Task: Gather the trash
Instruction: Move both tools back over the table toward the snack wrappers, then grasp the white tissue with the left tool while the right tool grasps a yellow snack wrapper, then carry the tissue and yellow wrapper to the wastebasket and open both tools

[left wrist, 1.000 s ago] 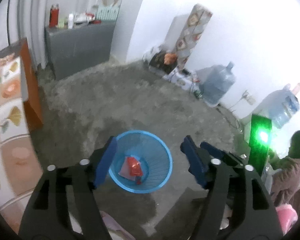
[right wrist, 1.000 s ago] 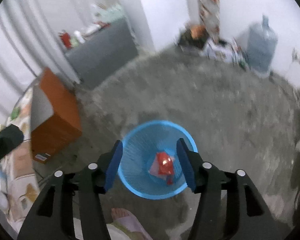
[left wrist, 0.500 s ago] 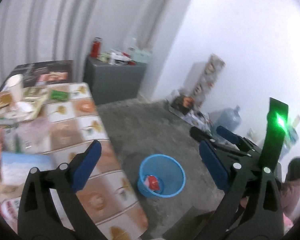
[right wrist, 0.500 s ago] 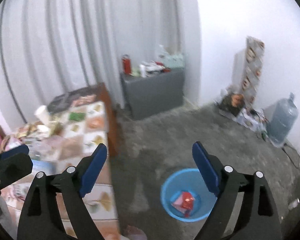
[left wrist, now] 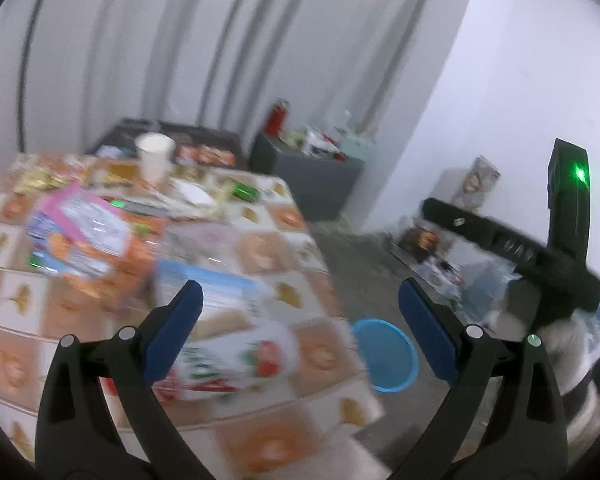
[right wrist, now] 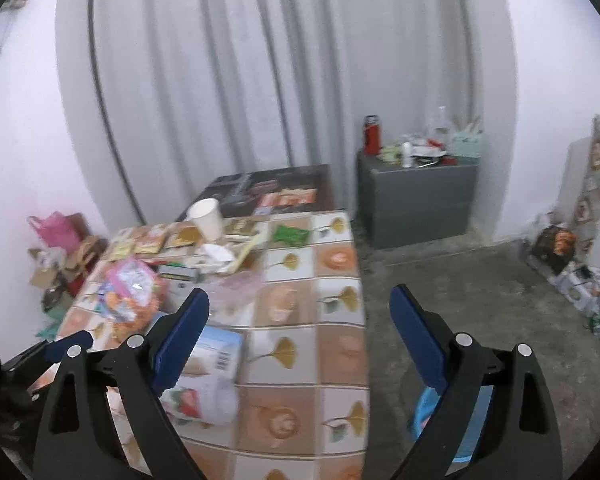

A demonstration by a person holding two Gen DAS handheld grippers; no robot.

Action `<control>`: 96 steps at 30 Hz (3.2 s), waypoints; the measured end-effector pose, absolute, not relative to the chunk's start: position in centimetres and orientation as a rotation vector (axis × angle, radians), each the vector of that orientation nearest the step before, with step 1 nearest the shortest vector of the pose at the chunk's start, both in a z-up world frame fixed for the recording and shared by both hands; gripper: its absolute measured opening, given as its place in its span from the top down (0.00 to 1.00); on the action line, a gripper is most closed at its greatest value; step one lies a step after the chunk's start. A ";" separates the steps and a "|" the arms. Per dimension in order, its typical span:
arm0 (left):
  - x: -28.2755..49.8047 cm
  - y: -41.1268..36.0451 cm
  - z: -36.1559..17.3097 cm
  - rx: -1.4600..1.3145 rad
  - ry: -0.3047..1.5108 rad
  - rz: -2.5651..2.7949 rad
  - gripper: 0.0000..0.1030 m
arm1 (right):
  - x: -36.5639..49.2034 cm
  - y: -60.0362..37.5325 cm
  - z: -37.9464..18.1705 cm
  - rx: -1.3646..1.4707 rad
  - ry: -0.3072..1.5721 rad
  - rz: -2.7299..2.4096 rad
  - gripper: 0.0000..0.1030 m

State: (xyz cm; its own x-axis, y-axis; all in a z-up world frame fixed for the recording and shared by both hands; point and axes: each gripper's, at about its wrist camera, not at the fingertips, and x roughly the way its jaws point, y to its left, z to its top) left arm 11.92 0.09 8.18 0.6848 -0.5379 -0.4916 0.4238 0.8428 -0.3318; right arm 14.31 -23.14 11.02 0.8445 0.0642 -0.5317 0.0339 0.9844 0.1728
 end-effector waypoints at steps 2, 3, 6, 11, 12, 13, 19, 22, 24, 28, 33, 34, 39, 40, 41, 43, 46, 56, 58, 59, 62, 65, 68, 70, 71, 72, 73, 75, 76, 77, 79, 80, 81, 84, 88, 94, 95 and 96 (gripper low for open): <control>11.8 2.2 8.4 -0.198 0.583 -0.512 0.08 | 15.0 -23.1 11.3 0.201 0.583 0.047 0.14; 11.6 3.4 8.4 -0.199 0.566 -0.490 0.09 | 15.4 -23.1 11.2 0.222 0.597 0.072 0.14; 11.2 6.7 8.1 -0.212 0.546 -0.437 0.08 | 17.1 -23.0 10.3 0.287 0.654 0.133 0.14; 11.4 10.9 6.8 -0.261 0.525 -0.386 0.09 | 20.4 -22.9 7.0 0.386 0.763 0.202 0.14; 11.6 11.3 6.4 -0.267 0.528 -0.376 0.09 | 21.0 -22.9 6.2 0.408 0.784 0.211 0.14; 11.8 11.6 6.0 -0.272 0.534 -0.368 0.09 | 21.7 -23.0 5.3 0.428 0.804 0.219 0.14; 14.8 11.3 5.8 -0.264 0.579 -0.417 0.09 | 26.5 -23.5 1.0 0.599 0.925 0.275 0.15; 18.2 10.2 7.5 -0.254 0.610 -0.469 0.09 | 29.2 -23.7 -1.1 0.699 0.977 0.309 0.19; 20.8 9.2 8.5 -0.249 0.644 -0.460 0.15 | 30.4 -23.9 -2.0 0.730 0.991 0.318 0.22; 28.1 5.5 8.5 -0.264 0.812 -0.537 0.22 | 32.7 -24.4 -3.1 0.762 0.983 0.336 0.24; 37.0 0.9 5.3 -0.240 0.994 -0.518 0.35 | 37.4 -24.4 -4.0 0.804 0.976 0.354 0.30; 38.8 0.1 4.3 -0.237 1.032 -0.487 0.36 | 38.5 -24.3 -4.3 0.815 0.978 0.352 0.31; 44.3 -1.7 0.0 -0.234 1.196 -0.392 0.38 | 42.7 -23.5 -5.8 0.863 1.009 0.347 0.35; 45.1 -1.9 -0.9 -0.232 1.229 -0.374 0.38 | 43.3 -23.3 -6.1 0.869 1.016 0.346 0.35; 45.7 -1.8 -1.5 -0.239 1.246 -0.356 0.39 | 44.1 -23.2 -6.5 0.882 1.023 0.346 0.35; 46.6 -1.8 -2.4 -0.260 1.269 -0.344 0.45 | 45.0 -23.2 -7.3 0.898 1.038 0.339 0.36; 47.3 -2.1 -3.5 -0.266 1.295 -0.348 0.55 | 46.3 -23.2 -8.7 0.935 1.059 0.328 0.40; 47.1 -2.4 -3.8 -0.242 1.278 -0.372 0.90 | 47.5 -21.8 -10.7 1.008 1.080 0.416 0.82; 46.9 -2.5 -3.2 -0.229 1.258 -0.379 0.93 | 47.5 -21.6 -10.3 1.005 1.070 0.422 0.91; 46.7 -2.6 -2.7 -0.218 1.242 -0.383 0.94 | 47.3 -21.5 -9.8 0.992 1.053 0.426 0.92; 45.7 -2.6 -0.5 -0.165 1.167 -0.398 0.95 | 47.0 -21.3 -7.8 0.935 0.986 0.438 0.93; 44.6 -2.2 2.0 -0.145 1.085 -0.398 0.95 | 46.2 -21.4 -5.6 0.893 0.926 0.442 0.93; 43.8 -1.3 4.4 -0.161 1.020 -0.392 0.95 | 45.2 -21.6 -3.2 0.861 0.873 0.433 0.94; 43.1 -0.7 6.0 -0.171 0.987 -0.390 0.95 | 44.1 -21.8 -1.6 0.839 0.839 0.435 0.94; 42.8 -0.5 6.7 -0.176 0.971 -0.391 0.95 | 43.4 -21.9 -0.4 0.820 0.812 0.436 0.94; 42.4 -0.3 7.4 -0.179 0.953 -0.394 0.95 | 43.1 -21.6 0.4 0.812 0.797 0.438 0.94; 41.9 -0.1 8.2 -0.182 0.932 -0.400 0.95 | 42.7 -21.7 1.2 0.800 0.783 0.439 0.94; 41.0 0.1 9.5 -0.194 0.900 -0.411 0.95 | 41.6 -22.1 2.9 0.774 0.753 0.435 0.94; 40.4 0.2 10.3 -0.204 0.884 -0.421 0.95 | 40.9 -22.4 3.8 0.761 0.737 0.434 0.94; 40.0 0.1 10.9 -0.209 0.871 -0.428 0.95 | 40.1 -22.5 4.7 0.748 0.719 0.431 0.94; 38.8 0.0 12.1 -0.210 0.848 -0.445 0.95 | 38.8 -22.8 6.0 0.724 0.693 0.422 0.94; 38.1 -0.1 12.4 -0.210 0.840 -0.454 0.95 | 37.9 -22.9 6.7 0.715 0.681 0.414 0.94; 37.5 -0.1 12.9 -0.212 0.832 -0.465 0.95 | 37.4 -23.1 7.0 0.708 0.675 0.410 0.94; 35.3 -1.0 13.7 -0.216 0.813 -0.511 0.95 | 35.0 -23.3 8.0 0.663 0.656 0.374 0.94; 33.5 -3.3 14.0 -0.195 0.832 -0.557 0.95 | 31.8 -24.7 8.9 0.629 0.634 0.332 0.94; 30.6 -7.1 15.4 -0.165 0.818 -0.630 0.95 | 27.9 -27.3 10.0 0.572 0.611 0.266 0.94; 30.0 -7.9 15.4 -0.159 0.821 -0.644 0.95 | 27.1 -27.9 10.2 0.562 0.606 0.252 0.94; 29.8 -8.5 15.4 -0.155 0.825 -0.654 0.95 | 26.5 -28.4 10.3 0.554 0.602 0.241 0.94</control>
State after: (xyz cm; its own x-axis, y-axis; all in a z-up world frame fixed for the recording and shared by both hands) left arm 29.78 -8.46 15.42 0.4962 -0.5959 -0.6314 0.4796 0.7944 -0.3728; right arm 26.51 -28.40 10.32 0.8021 0.3700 -0.4688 -0.0560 0.8282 0.5577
